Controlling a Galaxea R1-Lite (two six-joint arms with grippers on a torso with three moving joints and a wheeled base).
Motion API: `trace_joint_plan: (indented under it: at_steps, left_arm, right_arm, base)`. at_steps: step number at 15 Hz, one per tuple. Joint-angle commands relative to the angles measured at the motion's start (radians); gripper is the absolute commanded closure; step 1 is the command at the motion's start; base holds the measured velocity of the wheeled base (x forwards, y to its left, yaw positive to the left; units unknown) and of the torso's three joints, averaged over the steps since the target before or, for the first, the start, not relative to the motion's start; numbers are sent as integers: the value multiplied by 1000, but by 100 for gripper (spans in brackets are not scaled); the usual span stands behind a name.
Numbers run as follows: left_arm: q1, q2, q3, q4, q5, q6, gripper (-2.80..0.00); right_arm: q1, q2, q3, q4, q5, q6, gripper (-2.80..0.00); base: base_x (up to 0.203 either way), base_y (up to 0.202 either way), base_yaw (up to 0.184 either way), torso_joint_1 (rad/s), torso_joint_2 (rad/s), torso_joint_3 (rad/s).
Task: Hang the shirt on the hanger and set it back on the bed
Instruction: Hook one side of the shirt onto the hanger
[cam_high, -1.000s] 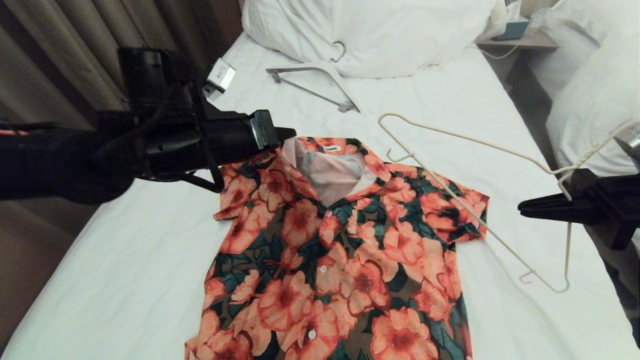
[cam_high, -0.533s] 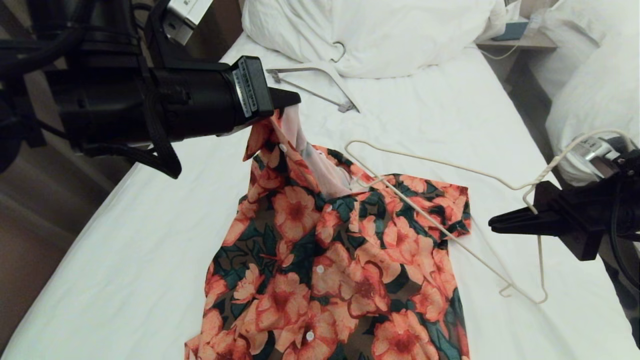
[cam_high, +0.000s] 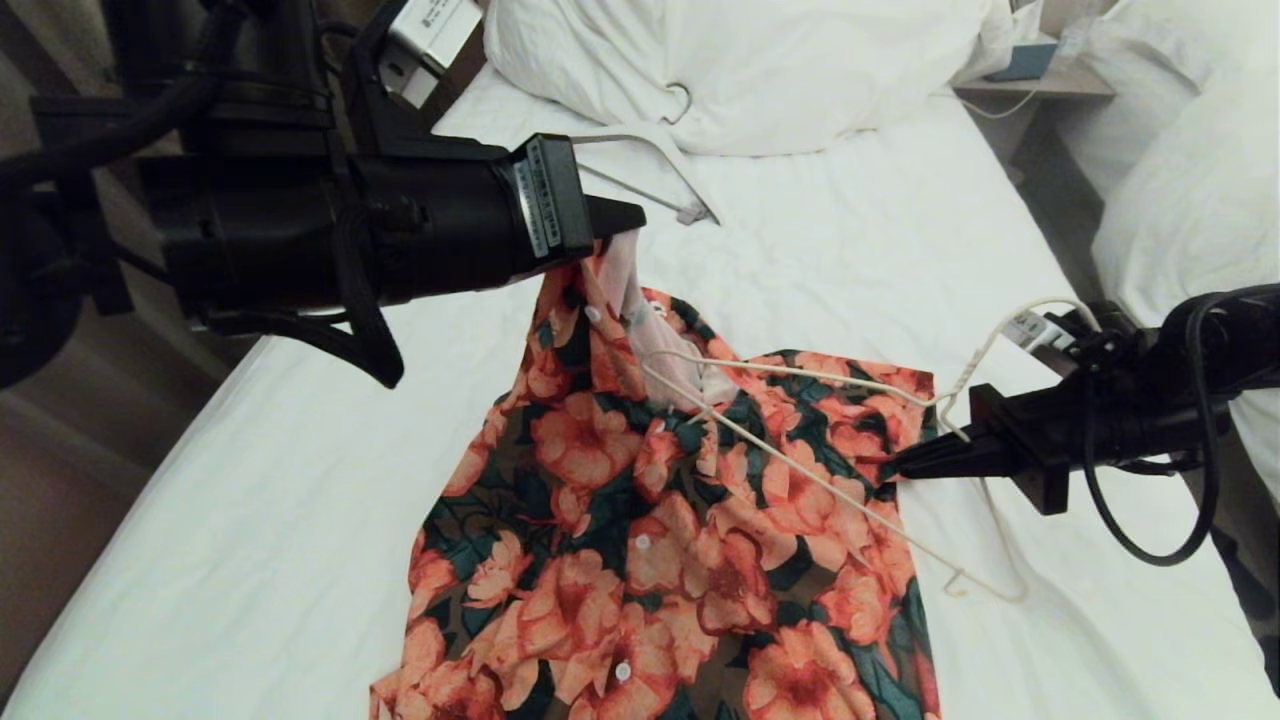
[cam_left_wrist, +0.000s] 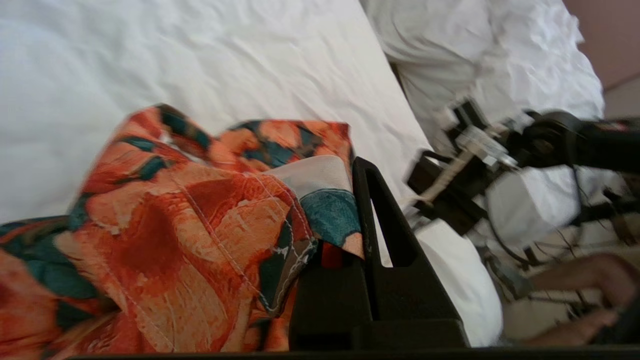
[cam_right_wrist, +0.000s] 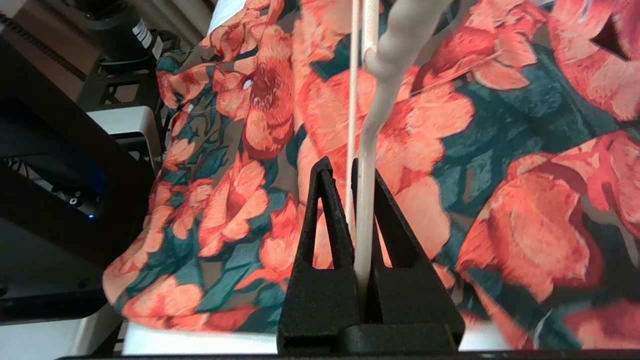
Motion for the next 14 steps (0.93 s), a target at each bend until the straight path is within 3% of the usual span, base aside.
trace_joint_plan:
  at_steps: [1,4,7,11,14]
  left_arm:
    - [-68,27,-1,-2,14,-3,0]
    - [-205,100,-22,-27,63,-3,0]
    - [-337,160,1,-41,156,-8,0]
    - [-339,169,-6,-84,165,-8,0]
    - [-413,180,-13,-86,189,-12,0]
  right_arm:
    - [17,51,-29,4,7,-5,0]
    - [40,50,-52,4,7,5,0]
    - [37,6,-56,6,10,10,0]
    - [27,-75,-2,4,29,8,0]
    - [43,-78,-9,0,37,7,0]
  base:
    - [0,0,0,0,0,0]
    - [0,0,0,0,0,0]
    - [0,0,0,0,0,0]
    - [0,0,0,0,0,0]
    - [0,0,0,0,0,0]
